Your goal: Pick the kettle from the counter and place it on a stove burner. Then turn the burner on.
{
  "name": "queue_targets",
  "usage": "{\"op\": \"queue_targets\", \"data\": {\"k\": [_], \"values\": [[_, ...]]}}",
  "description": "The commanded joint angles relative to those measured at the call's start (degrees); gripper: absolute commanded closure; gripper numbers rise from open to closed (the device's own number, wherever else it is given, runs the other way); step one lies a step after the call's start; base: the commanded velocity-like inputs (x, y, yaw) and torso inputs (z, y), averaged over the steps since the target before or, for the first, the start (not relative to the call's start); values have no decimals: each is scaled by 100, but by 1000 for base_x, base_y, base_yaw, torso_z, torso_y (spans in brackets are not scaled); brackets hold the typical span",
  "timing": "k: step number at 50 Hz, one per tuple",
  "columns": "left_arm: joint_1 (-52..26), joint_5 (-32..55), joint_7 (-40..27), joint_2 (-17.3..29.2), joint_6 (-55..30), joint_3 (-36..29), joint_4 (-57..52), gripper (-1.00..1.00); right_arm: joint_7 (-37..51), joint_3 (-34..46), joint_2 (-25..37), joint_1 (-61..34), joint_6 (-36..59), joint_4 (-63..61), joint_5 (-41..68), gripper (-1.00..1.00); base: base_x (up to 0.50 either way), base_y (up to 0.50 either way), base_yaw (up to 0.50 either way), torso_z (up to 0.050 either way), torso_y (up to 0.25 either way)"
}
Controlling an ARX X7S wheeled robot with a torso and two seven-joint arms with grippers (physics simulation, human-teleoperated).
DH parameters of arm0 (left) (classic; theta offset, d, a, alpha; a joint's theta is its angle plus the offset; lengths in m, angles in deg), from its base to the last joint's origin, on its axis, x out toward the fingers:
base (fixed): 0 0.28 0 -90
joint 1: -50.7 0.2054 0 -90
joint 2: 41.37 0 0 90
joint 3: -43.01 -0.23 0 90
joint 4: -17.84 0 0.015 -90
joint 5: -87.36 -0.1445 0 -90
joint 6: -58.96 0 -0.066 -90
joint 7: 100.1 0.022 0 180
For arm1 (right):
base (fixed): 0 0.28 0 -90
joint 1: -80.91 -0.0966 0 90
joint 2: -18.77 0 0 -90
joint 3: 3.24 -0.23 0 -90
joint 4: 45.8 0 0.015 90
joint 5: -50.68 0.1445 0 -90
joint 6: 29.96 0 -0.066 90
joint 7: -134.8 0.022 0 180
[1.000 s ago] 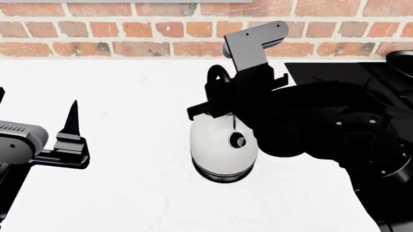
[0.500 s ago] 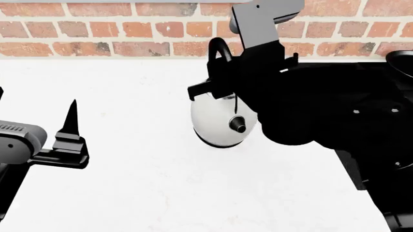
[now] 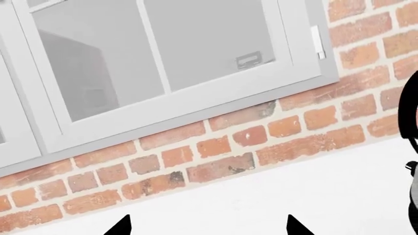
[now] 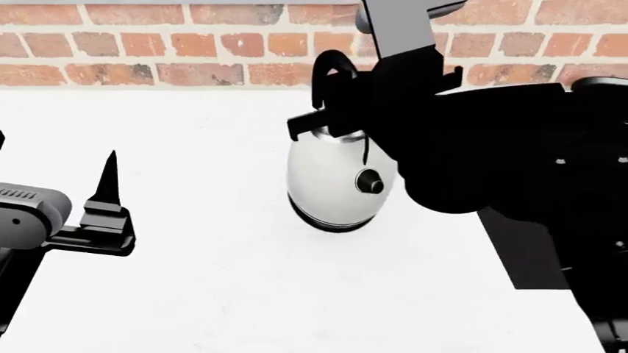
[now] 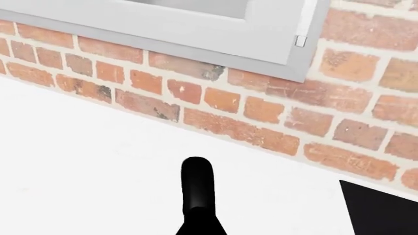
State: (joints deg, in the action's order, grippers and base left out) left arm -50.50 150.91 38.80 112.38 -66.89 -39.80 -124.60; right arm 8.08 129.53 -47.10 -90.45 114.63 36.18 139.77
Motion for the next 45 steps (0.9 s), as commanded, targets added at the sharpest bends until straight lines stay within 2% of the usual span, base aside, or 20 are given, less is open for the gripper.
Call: {"op": "queue_targets", "data": {"k": [1,45], "values": [[2,-10,-8,7,0,-12,-2,-100,4,-87,80,-64,-5,-63,-107,100,0,-293,0,0,0],[14,-18,-4,28,28,-17,15,-100,87,-138,200,-201,-151,-72,-294,100,0,-295,0,0,1]]}}
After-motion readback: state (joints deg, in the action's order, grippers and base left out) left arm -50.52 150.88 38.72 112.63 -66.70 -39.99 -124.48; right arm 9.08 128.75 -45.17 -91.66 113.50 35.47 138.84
